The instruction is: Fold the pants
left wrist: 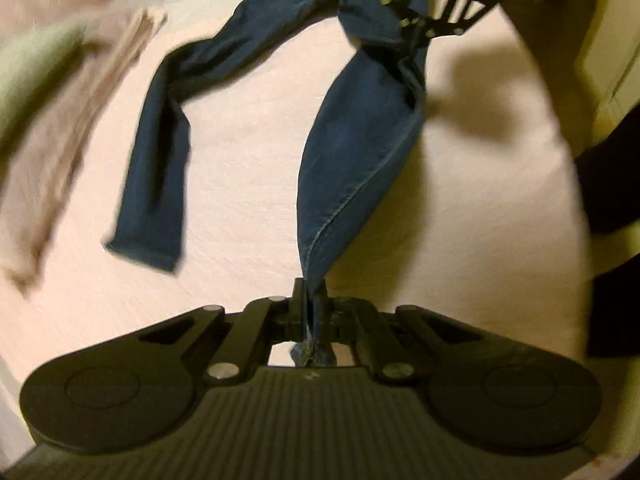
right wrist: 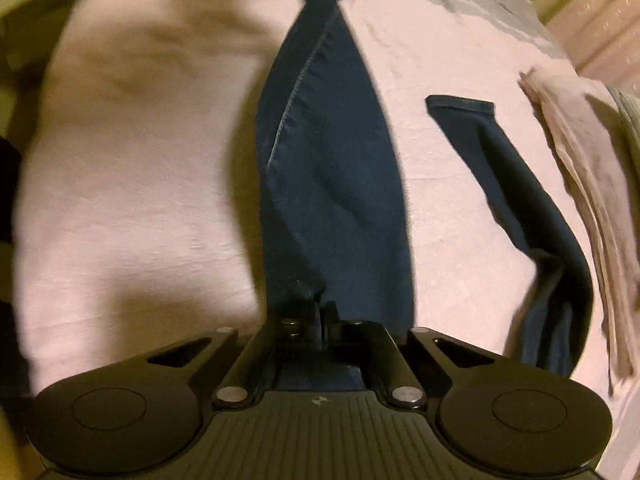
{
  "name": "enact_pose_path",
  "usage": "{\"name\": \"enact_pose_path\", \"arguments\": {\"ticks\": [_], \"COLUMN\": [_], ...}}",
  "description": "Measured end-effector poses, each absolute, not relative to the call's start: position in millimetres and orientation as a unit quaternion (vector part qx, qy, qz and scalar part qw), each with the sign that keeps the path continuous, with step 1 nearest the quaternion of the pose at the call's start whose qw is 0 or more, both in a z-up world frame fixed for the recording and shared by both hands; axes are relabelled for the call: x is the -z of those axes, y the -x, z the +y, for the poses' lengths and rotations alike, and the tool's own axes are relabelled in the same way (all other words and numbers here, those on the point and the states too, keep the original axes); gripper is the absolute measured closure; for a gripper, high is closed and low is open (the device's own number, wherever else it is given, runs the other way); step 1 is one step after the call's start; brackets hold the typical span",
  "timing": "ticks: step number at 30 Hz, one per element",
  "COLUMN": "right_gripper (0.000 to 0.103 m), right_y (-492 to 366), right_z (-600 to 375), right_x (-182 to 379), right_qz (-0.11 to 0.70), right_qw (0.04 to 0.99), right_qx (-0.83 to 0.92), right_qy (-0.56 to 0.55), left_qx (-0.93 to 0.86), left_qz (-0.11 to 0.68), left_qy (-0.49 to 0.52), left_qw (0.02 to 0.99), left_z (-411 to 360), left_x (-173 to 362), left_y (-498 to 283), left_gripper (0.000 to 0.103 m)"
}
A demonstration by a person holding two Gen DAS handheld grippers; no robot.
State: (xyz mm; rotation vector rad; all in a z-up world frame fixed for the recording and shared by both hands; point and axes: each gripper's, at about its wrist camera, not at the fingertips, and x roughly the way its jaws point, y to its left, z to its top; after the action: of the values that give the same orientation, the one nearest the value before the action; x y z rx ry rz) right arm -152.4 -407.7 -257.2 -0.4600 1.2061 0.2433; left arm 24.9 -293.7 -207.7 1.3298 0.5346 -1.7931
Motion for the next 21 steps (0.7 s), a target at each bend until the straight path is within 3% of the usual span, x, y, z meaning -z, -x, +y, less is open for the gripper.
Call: {"name": "enact_pose_path", "arguments": {"ticks": [5,9,11,13,16,18,21], "right_gripper": [0.103,0.103,0.103,0.103,0.092,0.081,0.072], "right_y": [153.9,113.5,91.5,79.8,76.2,84.8,103.3], "right_z": [-429.4,-462.7,-491.3,-511.5,-518.0,-511.1,-492.5], "right_x": [176.2,186.5,211.4,234.0,250.8,251.4,248.5], "right_qz": [0.543,0.512,0.505,0.501,0.5,0.5,0.503], "right_qw": [0.819,0.845,0.855,0.855,0.853,0.853,0.852], "right_qx": [-0.116,-0.048,0.015,0.081,0.122,0.129,0.138], "right_qy": [0.147,0.148,0.116,0.101,0.09,0.08,0.053], "left_qx": [0.709,0.666,0.632,0.587,0.562,0.576,0.633], "left_qz": [0.329,0.359,0.368,0.345,0.3,0.254,0.196], "left_qy": [-0.485,-0.48,-0.479,-0.497,-0.521,-0.54,-0.544], "left_qw": [0.393,0.444,0.487,0.538,0.568,0.558,0.515], "left_z": [-301.9,-336.0,-350.6,-358.3,-354.5,-341.8,-312.3], "left_x": [169.2,197.2,220.1,241.7,254.7,255.7,250.9], "left_y": [-53.2,-84.9,-104.5,-123.4,-131.8,-122.4,-92.0], "left_gripper": [0.102,0.1,0.093,0.091,0.091,0.091,0.089]}}
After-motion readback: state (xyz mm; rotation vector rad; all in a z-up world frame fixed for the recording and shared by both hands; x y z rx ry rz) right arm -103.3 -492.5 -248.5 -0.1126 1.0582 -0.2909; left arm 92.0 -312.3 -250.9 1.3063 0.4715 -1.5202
